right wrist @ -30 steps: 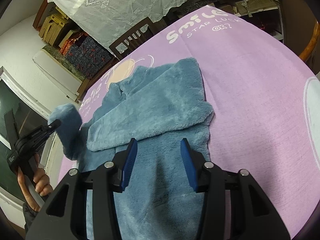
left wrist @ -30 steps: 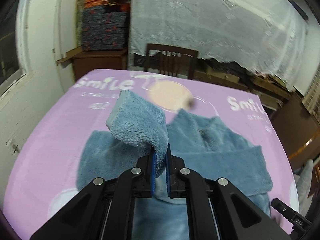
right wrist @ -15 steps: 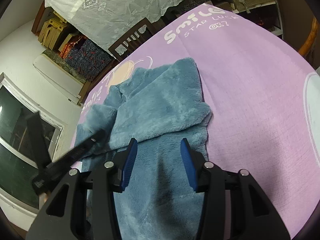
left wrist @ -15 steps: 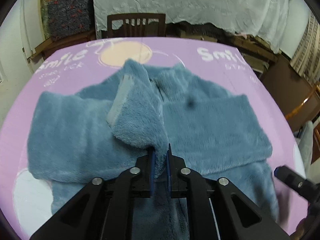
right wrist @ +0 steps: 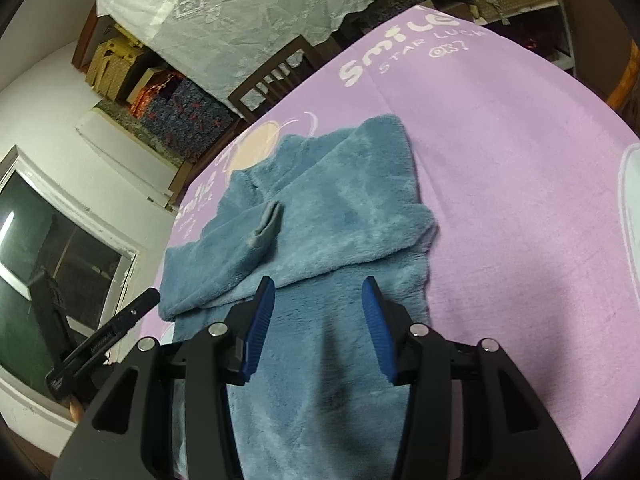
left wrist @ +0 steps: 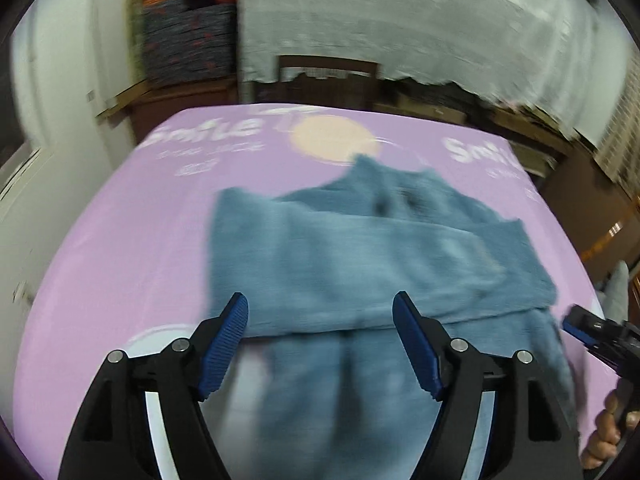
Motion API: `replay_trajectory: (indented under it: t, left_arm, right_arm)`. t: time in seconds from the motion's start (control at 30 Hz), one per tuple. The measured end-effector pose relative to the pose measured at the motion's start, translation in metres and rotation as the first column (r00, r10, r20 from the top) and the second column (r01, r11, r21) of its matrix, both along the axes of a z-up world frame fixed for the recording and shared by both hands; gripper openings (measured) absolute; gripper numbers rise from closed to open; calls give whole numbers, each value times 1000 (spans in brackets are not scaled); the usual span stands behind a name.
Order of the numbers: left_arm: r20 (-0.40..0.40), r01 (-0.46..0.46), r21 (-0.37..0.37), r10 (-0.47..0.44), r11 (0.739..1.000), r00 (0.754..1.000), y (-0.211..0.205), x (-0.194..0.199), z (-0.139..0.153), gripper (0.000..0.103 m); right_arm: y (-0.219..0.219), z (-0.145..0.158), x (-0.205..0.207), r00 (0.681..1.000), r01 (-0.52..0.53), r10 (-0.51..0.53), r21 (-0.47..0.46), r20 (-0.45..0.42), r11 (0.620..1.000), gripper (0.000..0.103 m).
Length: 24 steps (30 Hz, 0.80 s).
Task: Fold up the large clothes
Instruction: 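Fold the held sleeve across the jacket front toward the right gripper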
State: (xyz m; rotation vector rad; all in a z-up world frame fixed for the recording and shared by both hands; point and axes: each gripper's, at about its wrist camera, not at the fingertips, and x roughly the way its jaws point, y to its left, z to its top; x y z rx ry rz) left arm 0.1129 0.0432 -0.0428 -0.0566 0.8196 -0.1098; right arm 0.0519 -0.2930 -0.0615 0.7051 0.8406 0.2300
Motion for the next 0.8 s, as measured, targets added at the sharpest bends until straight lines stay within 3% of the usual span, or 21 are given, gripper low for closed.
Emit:
replay_trajectory:
  t: [0.1, 0.23, 0.43, 0.57, 0.63, 0.67, 0.7, 0.8]
  left_arm:
    - [-30, -55, -34, 54, 998, 998, 34, 2, -8, 75]
    - [-45, -77, -43, 75, 996, 996, 57, 6, -23, 75]
    - [-79, -56, -61, 51, 997, 996, 64, 11, -49, 75]
    - [-65, -31, -22, 30, 999, 997, 58, 10, -53, 75]
    - [-54, -26, 3, 27, 1000, 998, 55, 11, -52, 76]
    - [-53, -25, 14, 26, 1000, 998, 54, 13, -53, 76]
    - [-56, -25, 24, 26, 999, 998, 53, 16, -53, 77]
    - [-63, -12, 22, 14, 1000, 998, 50, 25, -53, 77]
  right_arm:
    - [7, 4, 4, 999, -38, 36, 47, 29, 998, 46]
    - [23, 9, 32, 998, -58, 59, 49, -8, 997, 46]
    - [67, -1, 85, 988, -115, 114, -6, -102, 993, 46]
    - [83, -19, 105, 981, -124, 119, -22, -152, 992, 46]
    - [86, -20, 111, 983, -116, 108, -46, -148, 992, 36]
    - [87, -18, 113, 983, -124, 116, -53, -140, 991, 17]
    - [87, -14, 114, 984, -131, 124, -51, -127, 990, 10]
    - [80, 11, 111, 992, -115, 112, -77, -49, 990, 10]
